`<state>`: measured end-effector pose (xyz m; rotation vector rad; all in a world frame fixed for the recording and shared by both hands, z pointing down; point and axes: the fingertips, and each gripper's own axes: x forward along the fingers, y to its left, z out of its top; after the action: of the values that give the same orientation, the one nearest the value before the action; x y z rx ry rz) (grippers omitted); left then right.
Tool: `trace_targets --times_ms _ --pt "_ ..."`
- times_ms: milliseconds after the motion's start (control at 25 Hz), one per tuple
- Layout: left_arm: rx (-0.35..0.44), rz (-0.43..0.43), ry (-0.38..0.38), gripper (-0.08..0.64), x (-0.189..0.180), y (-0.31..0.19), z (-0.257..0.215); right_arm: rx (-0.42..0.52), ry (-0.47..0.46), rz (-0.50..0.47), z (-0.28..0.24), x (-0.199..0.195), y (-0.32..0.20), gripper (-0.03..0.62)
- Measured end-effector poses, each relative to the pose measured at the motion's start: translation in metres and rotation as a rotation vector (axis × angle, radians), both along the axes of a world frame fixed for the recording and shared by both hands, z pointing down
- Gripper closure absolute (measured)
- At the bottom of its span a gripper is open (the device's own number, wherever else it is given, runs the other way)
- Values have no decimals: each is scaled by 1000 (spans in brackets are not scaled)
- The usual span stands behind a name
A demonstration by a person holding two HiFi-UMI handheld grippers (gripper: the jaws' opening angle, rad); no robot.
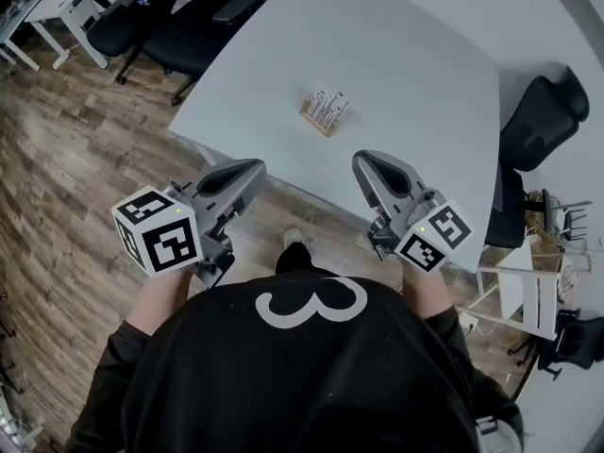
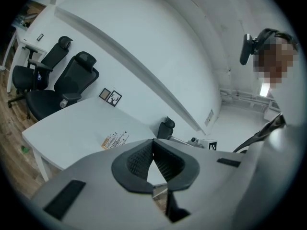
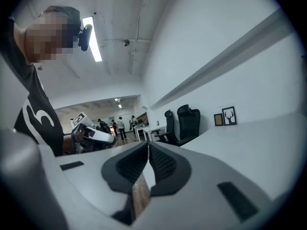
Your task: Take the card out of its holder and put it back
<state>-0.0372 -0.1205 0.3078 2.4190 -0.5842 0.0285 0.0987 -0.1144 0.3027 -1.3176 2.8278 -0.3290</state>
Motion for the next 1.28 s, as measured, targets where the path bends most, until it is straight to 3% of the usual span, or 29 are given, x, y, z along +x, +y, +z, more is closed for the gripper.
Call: trace_targets --times_ms 280,400,960,1280 --pt "90 37 -10 549 -14 54 -21 -56 -99 -118 -17 -42 77 583" --pt "123 50 -25 549 -20 74 -24 -73 -96 -139 -19 -54 103 583" --pt "193 130 -42 549 -21 121 -33 -20 -60 -91 -33 -71 145 584" --pt "192 148 -39 549 -22 126 -30 -29 -49 -73 -28 -74 151 585"
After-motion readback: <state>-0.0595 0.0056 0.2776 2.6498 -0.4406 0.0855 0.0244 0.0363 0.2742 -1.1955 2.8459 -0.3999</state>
